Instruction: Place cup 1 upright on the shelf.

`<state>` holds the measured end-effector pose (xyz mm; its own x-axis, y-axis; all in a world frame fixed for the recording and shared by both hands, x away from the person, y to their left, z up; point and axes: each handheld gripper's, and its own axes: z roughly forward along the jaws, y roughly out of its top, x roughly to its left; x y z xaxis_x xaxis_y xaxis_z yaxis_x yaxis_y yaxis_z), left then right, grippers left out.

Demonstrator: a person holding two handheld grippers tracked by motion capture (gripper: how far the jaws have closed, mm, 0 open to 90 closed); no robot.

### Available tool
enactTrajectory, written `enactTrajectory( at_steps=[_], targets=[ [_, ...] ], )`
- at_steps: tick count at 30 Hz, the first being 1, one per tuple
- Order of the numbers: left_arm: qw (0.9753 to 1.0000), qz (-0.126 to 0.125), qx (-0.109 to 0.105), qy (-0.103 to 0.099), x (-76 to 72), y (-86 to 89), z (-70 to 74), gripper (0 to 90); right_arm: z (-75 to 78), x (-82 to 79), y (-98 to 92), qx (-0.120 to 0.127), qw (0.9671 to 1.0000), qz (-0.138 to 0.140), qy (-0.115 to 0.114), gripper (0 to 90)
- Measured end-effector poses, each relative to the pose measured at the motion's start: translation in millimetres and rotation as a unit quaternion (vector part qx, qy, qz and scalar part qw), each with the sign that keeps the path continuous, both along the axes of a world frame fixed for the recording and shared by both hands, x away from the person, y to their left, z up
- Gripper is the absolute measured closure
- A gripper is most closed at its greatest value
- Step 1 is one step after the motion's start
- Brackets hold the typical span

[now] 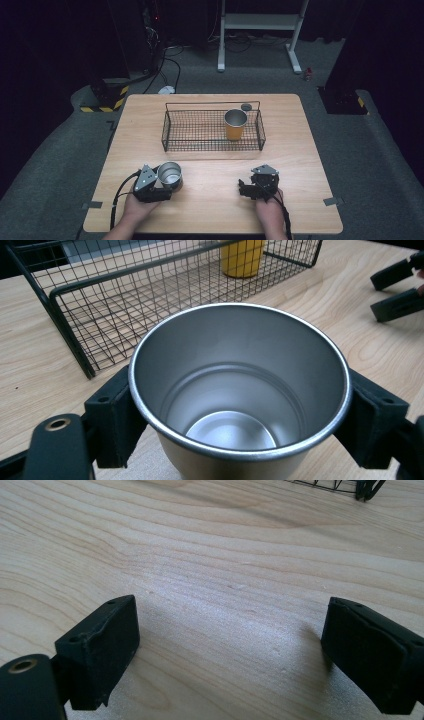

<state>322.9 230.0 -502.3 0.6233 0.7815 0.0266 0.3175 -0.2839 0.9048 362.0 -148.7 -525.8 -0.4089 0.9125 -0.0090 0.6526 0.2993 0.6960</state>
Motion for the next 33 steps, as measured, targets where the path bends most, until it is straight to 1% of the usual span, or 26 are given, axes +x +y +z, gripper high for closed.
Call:
enactTrajectory(
  at_steps=[2, 3, 4, 7, 8, 11, 15, 17, 19, 22, 23, 30, 32, 33],
  targets=[
    [1.0, -0.002, -0.006, 0.003, -0.1, 1.0, 0.9, 18.7, 0.0, 0.0, 0.0, 0.0, 1.0, 0.0, 0.0, 8.4],
    [1.0, -0.002, -0.008, 0.001, -0.1, 1.2, 1.2, 18.7, 0.0, 0.0, 0.0, 0.0, 1.0, 0.0, 0.0, 8.4],
    [1.0, -0.002, -0.008, -0.002, 0.0, 1.6, 1.5, 18.7, 0.0, 0.0, 0.0, 0.0, 1.0, 0.0, 0.0, 8.4],
    [1.0, -0.002, -0.004, -0.004, 0.0, 1.8, 2.2, 18.8, 0.0, 0.0, 0.0, 0.0, 1.0, 0.0, 0.0, 8.4],
    [1.0, -0.004, -0.006, -0.003, -0.2, 1.7, 2.2, 18.8, 0.0, -0.1, 0.1, 0.0, 1.0, -0.001, 0.0, 8.4],
    [1.0, -0.003, -0.003, -0.002, -0.2, 0.8, 2.5, 18.8, 0.0, -0.1, 0.1, 0.0, 1.0, -0.001, 0.0, 8.4],
    [1.0, -0.003, -0.005, 0.0, 0.4, 0.2, 2.9, 18.8, 0.0, 0.0, 0.0, 0.0, 1.0, 0.0, 0.0, 8.4],
    [0.9999, -0.005, -0.013, 0.004, 0.7, -0.6, 3.0, 18.8, 0.0, 0.0, 0.0, 0.0, 1.0, 0.0, 0.0, 8.4],
    [0.9999, -0.007, -0.014, 0.004, 0.7, -1.0, 3.6, 18.8, 0.0, 0.0, 0.0, 0.0, 1.0, 0.0, 0.0, 8.4],
    [0.9997, -0.009, -0.021, 0.007, 1.1, -1.6, 4.1, 18.8, 0.0, 0.0, 0.0, 0.0, 1.0, 0.0, 0.0, 8.4],
    [0.9996, -0.008, -0.025, 0.008, 1.7, -1.8, 4.0, 18.8, 0.0, 0.0, 0.0, 0.0, 1.0, 0.0, 0.0, 8.4],
    [0.9997, 0.002, -0.024, 0.0, 2.7, -2.9, 4.9, 18.8, 0.0, -0.1, 0.1, 0.0, 1.0, -0.001, 0.0, 8.4],
    [0.9995, 0.002, -0.032, 0.002, 3.0, -3.2, 5.6, 18.8, 0.0, 0.0, 0.0, 0.0, 1.0, 0.0, 0.0, 8.4],
    [0.9995, 0.003, -0.03, 0.0, 3.1, -3.3, 6.2, 18.8, 0.0, 0.1, 0.0, 0.0, 1.0, 0.0, 0.0, 8.4]
  ],
)
